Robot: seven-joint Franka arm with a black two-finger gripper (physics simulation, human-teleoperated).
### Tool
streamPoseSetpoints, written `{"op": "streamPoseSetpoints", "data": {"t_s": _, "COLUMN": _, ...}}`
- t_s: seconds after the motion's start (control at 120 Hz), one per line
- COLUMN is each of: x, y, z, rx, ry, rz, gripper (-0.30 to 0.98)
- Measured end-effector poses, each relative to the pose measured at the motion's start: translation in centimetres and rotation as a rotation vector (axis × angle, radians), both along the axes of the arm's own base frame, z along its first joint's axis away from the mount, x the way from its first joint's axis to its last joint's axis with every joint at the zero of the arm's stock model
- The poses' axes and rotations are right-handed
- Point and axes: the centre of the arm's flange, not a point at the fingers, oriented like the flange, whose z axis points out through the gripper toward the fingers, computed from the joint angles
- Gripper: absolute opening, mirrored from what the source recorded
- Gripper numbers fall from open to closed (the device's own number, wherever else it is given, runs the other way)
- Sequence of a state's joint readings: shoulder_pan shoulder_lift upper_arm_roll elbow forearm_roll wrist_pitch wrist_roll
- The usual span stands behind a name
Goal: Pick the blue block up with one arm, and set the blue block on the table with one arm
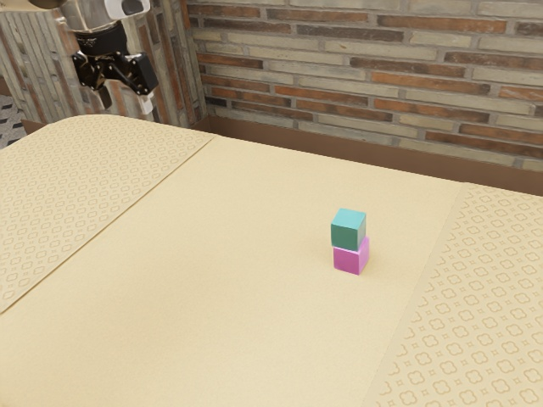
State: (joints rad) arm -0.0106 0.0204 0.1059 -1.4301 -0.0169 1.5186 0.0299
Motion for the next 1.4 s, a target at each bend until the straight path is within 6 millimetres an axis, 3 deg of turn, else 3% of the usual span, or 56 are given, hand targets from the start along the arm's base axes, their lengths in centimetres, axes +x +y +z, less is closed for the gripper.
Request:
{"op": "streamPoseSetpoints", "data": {"t_s": 0.158, "x": 0.1, "y": -1.6, "z": 0.3, "rx": 0.001, "ry": -0.004, "rz": -0.029, "gripper": 0.69}}
{"op": "streamPoseSetpoints", "data": {"t_s": 0.183, "x": -0.1, "y": -1.8, "z": 1.8, "rx": 0.004, "ry": -0.031, "rz": -0.033, "gripper": 0.69}}
{"op": "streamPoseSetpoints", "data": {"t_s": 0.242, "x": -1.6, "y": -2.4, "z": 8.4, "rx": 0.013, "ry": -0.147, "rz": -0.043, "gripper": 0.69}}
{"op": "streamPoseSetpoints", "data": {"t_s": 0.283, "x": -1.6, "y": -2.8, "z": 9.8, "rx": 0.016, "ry": -0.17, "rz": -0.05, "gripper": 0.69}}
{"op": "streamPoseSetpoints", "data": {"t_s": 0.333, "x": 0.0, "y": -3.9, "z": 8.5, "rx": 0.017, "ry": -0.145, "rz": -0.067, "gripper": 0.69}}
{"op": "streamPoseSetpoints", "data": {"t_s": 0.467, "x": 3.4, "y": -9.5, "z": 4.7, "rx": 0.019, "ry": -0.101, "rz": -0.154, "gripper": 0.69}}
{"op": "streamPoseSetpoints", "data": {"t_s": 0.6, "x": 6.9, "y": -10.6, "z": 0.1, "rx": 0.025, "ry": -0.07, "rz": -0.159, "gripper": 0.69}}
{"op": "streamPoseSetpoints", "data": {"t_s": 0.858, "x": 15.3, "y": -15.2, "z": -14.1, "rx": 0.051, "ry": -0.03, "rz": -0.202, "gripper": 0.69}}
{"op": "streamPoseSetpoints", "data": {"t_s": 0.95, "x": 16.8, "y": -19.6, "z": -18.2, "rx": 0.057, "ry": -0.045, "rz": -0.256, "gripper": 0.69}}
{"op": "streamPoseSetpoints", "data": {"t_s": 1.067, "x": 18.2, "y": -22.9, "z": -20.8, "rx": 0.029, "ry": -0.087, "rz": -0.288, "gripper": 0.69}}
{"op": "streamPoseSetpoints", "data": {"t_s": 1.167, "x": 19.5, "y": -24.5, "z": -22.8, "rx": -0.023, "ry": -0.109, "rz": -0.285, "gripper": 0.69}}
{"op": "streamPoseSetpoints", "data": {"t_s": 1.342, "x": 20.1, "y": -26.6, "z": -26.1, "rx": -0.076, "ry": -0.099, "rz": -0.269, "gripper": 0.69}}
{"op": "streamPoseSetpoints", "data": {"t_s": 1.4, "x": 20.3, "y": -27.8, "z": -28.1, "rx": -0.084, "ry": -0.087, "rz": -0.268, "gripper": 0.69}}
